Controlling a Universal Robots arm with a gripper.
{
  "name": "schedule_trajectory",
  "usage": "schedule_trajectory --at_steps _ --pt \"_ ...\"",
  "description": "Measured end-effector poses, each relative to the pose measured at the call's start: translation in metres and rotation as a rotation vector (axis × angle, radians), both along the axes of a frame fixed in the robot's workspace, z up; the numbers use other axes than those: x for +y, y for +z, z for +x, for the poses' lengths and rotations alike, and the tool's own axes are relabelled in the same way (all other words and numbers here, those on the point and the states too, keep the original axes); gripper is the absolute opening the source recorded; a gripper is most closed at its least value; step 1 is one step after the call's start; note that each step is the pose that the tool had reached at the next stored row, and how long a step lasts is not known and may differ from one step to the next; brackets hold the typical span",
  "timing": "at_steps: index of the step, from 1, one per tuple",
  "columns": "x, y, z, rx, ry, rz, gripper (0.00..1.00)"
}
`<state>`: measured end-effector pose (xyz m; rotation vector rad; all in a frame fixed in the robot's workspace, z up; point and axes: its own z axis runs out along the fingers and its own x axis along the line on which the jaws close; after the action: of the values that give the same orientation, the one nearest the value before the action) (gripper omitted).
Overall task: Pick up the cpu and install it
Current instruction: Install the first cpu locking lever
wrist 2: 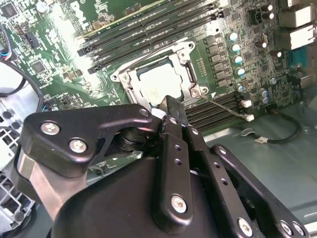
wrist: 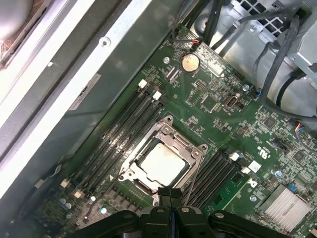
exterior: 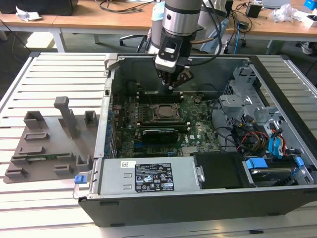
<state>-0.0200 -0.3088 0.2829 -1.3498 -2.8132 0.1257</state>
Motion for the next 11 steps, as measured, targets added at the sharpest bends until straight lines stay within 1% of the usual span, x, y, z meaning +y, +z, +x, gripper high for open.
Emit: schedule_trajectory --at_steps 4,7,11 --pt "0.0000 0.0000 0.0000 0.0000 0.029 0.0000 0.11" --pt "0.0000 0.0000 0.0000 0.0000 0.067 0.0000 0.11" --pt "0.0000 0.0000 0.0000 -0.0001 0.099 0.0001 0.11"
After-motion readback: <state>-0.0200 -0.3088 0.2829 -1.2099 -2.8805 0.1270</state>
